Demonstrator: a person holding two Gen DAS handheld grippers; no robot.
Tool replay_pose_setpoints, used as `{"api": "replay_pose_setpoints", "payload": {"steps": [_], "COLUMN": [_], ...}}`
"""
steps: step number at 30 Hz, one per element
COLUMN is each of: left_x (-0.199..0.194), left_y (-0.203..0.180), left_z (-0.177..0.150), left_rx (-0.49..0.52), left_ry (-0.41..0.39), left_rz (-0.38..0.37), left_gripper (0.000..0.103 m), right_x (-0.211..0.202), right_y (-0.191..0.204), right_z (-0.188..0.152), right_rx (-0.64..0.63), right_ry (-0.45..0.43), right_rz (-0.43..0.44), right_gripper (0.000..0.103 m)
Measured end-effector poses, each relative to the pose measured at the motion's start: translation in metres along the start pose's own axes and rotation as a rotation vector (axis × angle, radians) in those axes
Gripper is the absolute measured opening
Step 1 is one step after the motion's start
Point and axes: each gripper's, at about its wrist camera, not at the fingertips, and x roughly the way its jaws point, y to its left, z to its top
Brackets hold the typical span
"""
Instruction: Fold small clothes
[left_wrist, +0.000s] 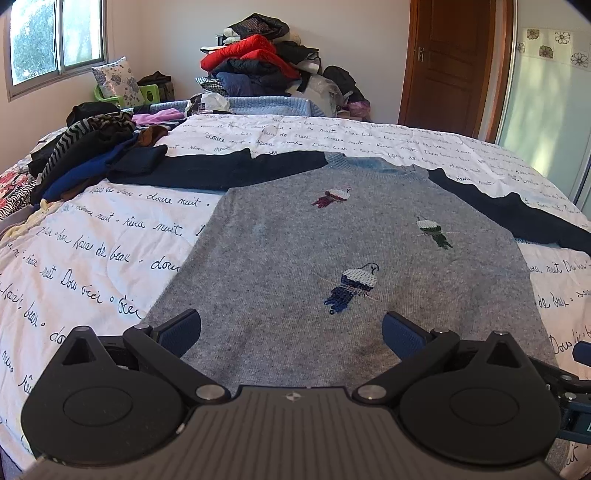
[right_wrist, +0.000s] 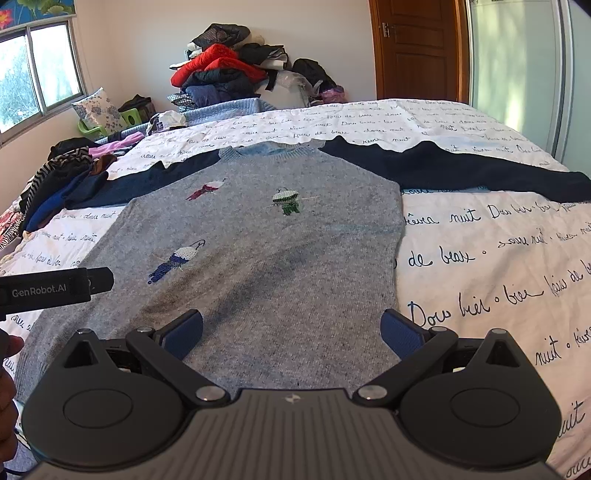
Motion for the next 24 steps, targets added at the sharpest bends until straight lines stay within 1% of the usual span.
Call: {"api": "replay_pose_setpoints", "payload": {"steps": [4,8,16,24], "left_x": [0.0020,0.0025,0.0016,-0.0013], "left_y": [0.0012,-0.0013,-0.0013,-0.0001], "left_z": [-0.0008,-0.0011,-0.0024,-0.0020], "left_rx": [-0.003,0.010,0.011,0.006], "left_ry": [0.005,-0.001,-0.004,-0.022], "left_rz": [0.000,0.021,0.002,0.006], "left_gripper": [0.103,0.103,0.103,0.103], "right_x": [0.0004,0.0022,0.0044,0.0050], "right_y": [-0.0008,-0.0022,-0.0044,-0.0044], "right_z": [-0.0007,-0.0015,-0.0027,-0.0033], "right_rx": [0.000,-0.003,-0.001,-0.001], "right_ry": [0.006,0.009,0.012,0.012], "right_rz": [-0.003,-0.021,-0.023,-0.026], "right_gripper": [0.103,0.103,0.103,0.103]}}
